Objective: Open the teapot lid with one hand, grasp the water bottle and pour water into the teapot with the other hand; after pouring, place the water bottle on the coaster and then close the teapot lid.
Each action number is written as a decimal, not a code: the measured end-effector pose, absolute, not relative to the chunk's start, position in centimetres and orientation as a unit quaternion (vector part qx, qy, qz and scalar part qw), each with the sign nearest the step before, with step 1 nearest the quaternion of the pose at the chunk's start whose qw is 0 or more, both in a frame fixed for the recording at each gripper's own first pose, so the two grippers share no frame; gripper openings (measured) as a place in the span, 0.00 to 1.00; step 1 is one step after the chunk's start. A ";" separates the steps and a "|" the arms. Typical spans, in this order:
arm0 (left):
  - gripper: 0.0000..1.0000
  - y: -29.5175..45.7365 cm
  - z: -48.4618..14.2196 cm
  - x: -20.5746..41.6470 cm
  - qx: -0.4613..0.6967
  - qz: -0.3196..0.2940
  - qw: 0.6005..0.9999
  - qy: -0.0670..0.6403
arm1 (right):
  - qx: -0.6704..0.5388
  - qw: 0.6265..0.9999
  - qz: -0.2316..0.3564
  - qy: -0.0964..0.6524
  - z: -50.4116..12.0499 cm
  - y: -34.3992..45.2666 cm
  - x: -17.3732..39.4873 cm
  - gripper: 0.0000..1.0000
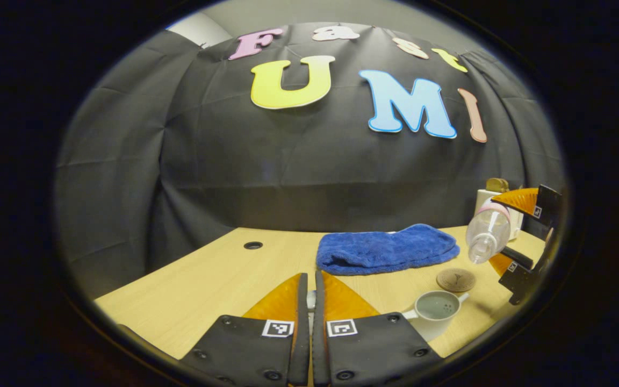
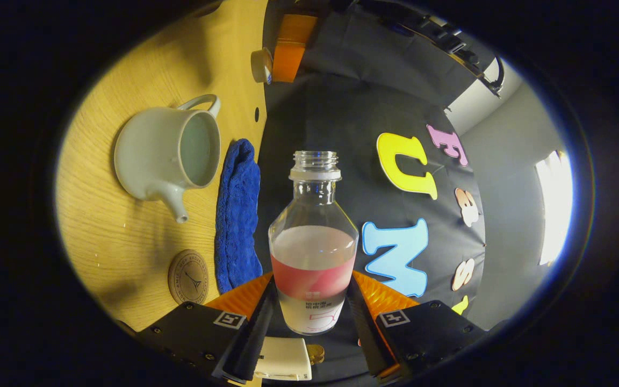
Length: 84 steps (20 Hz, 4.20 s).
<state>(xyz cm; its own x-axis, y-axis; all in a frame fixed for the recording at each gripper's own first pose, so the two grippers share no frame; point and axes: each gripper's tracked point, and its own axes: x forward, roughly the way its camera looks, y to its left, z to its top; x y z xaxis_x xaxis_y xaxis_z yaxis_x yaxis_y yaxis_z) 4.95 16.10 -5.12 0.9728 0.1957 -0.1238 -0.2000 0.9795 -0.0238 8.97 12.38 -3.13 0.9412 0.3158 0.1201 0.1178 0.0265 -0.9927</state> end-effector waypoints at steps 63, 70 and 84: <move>0.09 15.5 -6.5 5.2 -0.018 0.090 0.992 0.089 | -0.806 0.526 0.011 -0.271 1.3 14.6 8.4 0.74; 0.09 15.4 -6.6 5.3 -0.018 0.089 0.992 0.090 | -0.816 0.503 0.007 -0.284 1.9 15.1 8.2 0.74; 0.09 15.3 -6.7 5.3 -0.017 0.088 0.992 0.092 | -0.831 0.455 0.003 -0.319 1.3 16.0 7.4 0.74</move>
<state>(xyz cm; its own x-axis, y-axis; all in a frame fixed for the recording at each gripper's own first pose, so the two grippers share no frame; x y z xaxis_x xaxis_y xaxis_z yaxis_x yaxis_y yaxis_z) 5.30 15.33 -6.72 0.9677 0.1707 -0.1853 -0.1771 0.9840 -0.0184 7.36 15.97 1.30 0.7960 0.5340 0.2850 0.5281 -0.3826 -0.7581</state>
